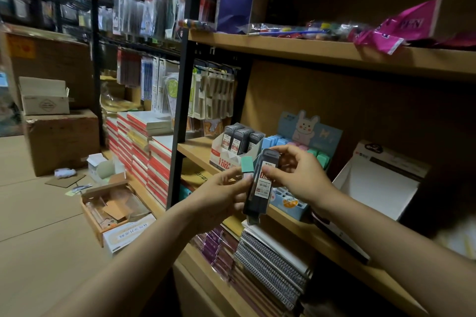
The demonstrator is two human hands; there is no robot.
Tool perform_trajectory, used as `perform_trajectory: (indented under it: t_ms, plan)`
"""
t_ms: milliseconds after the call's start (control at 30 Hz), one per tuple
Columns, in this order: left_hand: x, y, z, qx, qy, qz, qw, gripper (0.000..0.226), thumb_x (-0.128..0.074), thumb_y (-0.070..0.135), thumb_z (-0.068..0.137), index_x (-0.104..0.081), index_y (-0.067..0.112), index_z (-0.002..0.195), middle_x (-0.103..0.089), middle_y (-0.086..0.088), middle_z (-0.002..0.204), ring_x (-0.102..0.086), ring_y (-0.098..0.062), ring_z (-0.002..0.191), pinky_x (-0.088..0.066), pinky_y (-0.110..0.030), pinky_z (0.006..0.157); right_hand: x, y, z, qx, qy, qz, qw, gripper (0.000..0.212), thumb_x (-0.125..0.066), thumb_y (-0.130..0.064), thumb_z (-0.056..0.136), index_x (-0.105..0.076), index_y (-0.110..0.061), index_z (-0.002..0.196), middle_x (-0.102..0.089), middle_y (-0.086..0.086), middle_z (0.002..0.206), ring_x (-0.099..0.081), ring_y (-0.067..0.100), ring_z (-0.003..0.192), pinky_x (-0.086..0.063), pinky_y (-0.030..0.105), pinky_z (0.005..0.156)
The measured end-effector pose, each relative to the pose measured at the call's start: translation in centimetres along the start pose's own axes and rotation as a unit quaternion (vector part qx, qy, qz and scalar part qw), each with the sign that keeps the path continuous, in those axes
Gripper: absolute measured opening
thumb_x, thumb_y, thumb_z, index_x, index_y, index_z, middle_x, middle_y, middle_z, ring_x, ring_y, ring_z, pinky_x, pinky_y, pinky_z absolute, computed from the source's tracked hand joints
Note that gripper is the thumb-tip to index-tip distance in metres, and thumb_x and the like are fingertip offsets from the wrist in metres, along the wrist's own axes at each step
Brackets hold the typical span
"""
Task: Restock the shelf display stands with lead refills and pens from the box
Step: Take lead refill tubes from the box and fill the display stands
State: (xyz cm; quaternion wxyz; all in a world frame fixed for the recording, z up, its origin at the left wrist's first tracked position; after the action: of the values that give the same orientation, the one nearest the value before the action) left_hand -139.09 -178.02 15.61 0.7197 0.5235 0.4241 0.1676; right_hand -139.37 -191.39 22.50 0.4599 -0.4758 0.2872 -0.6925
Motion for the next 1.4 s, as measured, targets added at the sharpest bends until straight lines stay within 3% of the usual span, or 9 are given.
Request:
perform_trajectory:
  t_ms: [200,367,533,700,833,1033,1167,1300,1400]
  plan:
    - [0.8,0.5,0.6,-0.024,0.041,-0.018,0.999,0.034,-0.050,0.005,0.094,-0.056,0.018,0.125,-0.069,-0.017,0.113,-0.067,-0.029,0.106,-0.058,-0.041,0.084,-1.1,-0.1,0.8,0.006,-0.018,-0.012,1.000,0.038,-0.074,-0.004,0.082,-0.065,-0.013,0.118,-0.072,0.002,0.097,-0.071,0.009,0.078,-0.055,0.021,0.060]
    - [0.7,0.8,1.3,-0.058,0.051,0.022,0.997,0.037,-0.056,0.002,0.091,-0.056,0.021,0.122,-0.068,-0.014,0.114,-0.068,-0.024,0.103,-0.057,-0.036,0.079,-1.2,0.4,1.7,-0.003,0.016,-0.023,1.000,0.031,-0.073,-0.007,0.084,-0.065,-0.016,0.113,-0.070,0.006,0.102,-0.070,0.022,0.092,-0.061,0.036,0.074]
    - [1.8,0.6,1.9,-0.054,0.078,0.031,0.995,0.044,-0.053,-0.005,0.091,-0.053,0.019,0.127,-0.064,-0.016,0.118,-0.066,-0.028,0.107,-0.055,-0.040,0.089,-1.6,0.4,2.9,-0.027,-0.030,-0.074,0.996,0.018,-0.068,-0.019,0.090,-0.065,-0.019,0.107,-0.072,0.002,0.096,-0.071,0.015,0.084,-0.060,0.029,0.070]
    - [3.0,0.6,2.6,-0.023,0.077,0.011,0.997,0.032,-0.052,0.005,0.094,-0.056,0.014,0.124,-0.068,-0.011,0.111,-0.069,-0.023,0.098,-0.056,-0.034,0.078,-0.4,-0.4,5.8,-0.077,-0.080,-0.102,0.989,0.018,-0.069,-0.014,0.088,-0.063,-0.014,0.105,-0.070,0.008,0.099,-0.071,0.016,0.082,-0.059,0.026,0.068]
    - [6.0,2.2,3.2,-0.053,0.160,0.047,0.985,0.027,-0.043,0.011,0.100,-0.053,0.014,0.124,-0.064,-0.004,0.099,-0.061,-0.013,0.081,-0.048,-0.030,0.076,1.8,-2.1,10.0,-0.066,0.001,-0.082,0.994,0.016,-0.066,-0.006,0.088,-0.060,-0.007,0.104,-0.064,0.015,0.107,-0.069,0.022,0.089,-0.059,0.026,0.072]
    - [8.2,3.8,4.3,-0.113,0.242,0.268,0.926,0.031,-0.043,0.016,0.102,-0.047,0.021,0.132,-0.065,0.007,0.095,-0.063,0.005,0.066,-0.051,-0.015,0.059,2.5,-2.4,14.1,-0.027,0.138,-0.242,0.960,0.012,-0.072,-0.022,0.084,-0.060,-0.023,0.088,-0.068,0.003,0.099,-0.067,0.021,0.091,-0.058,0.041,0.083]
    - [8.4,2.6,5.4,-0.109,0.221,0.302,0.921,0.037,-0.044,0.017,0.101,-0.043,0.027,0.136,-0.061,0.006,0.110,-0.062,-0.002,0.089,-0.048,-0.016,0.065,1.7,-0.4,15.3,-0.084,0.159,-0.263,0.948,0.011,-0.070,-0.020,0.084,-0.066,-0.010,0.088,-0.070,0.009,0.098,-0.069,0.025,0.085,-0.060,0.041,0.077]
    - [8.6,1.4,6.0,-0.097,0.202,0.315,0.922,0.029,-0.046,0.019,0.101,-0.047,0.033,0.126,-0.061,0.003,0.117,-0.062,-0.007,0.093,-0.047,-0.018,0.067,1.2,0.4,15.8,-0.107,0.156,-0.300,0.935,0.018,-0.066,-0.017,0.083,-0.058,-0.006,0.071,-0.069,0.012,0.085,-0.064,0.022,0.065,-0.050,0.029,0.048]
    - [8.6,1.4,6.0,-0.113,0.202,0.317,0.920,0.027,-0.047,0.019,0.101,-0.048,0.037,0.120,-0.060,0.006,0.118,-0.062,-0.006,0.095,-0.049,-0.019,0.070,0.3,0.4,16.0,-0.082,0.133,-0.326,0.933,0.014,-0.065,-0.018,0.086,-0.067,-0.004,0.086,-0.068,0.011,0.088,-0.062,0.021,0.069,-0.049,0.029,0.052]
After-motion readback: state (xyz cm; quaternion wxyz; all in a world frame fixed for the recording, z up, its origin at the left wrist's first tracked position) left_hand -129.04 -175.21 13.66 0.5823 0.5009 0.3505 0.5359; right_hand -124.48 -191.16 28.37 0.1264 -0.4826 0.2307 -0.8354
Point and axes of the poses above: each hand's wrist, its own z-axis towards the middle knuckle, its own x-axis out of the back of the hand, y = z × x, the point moved 8 cm from there along z, towards the middle knuckle
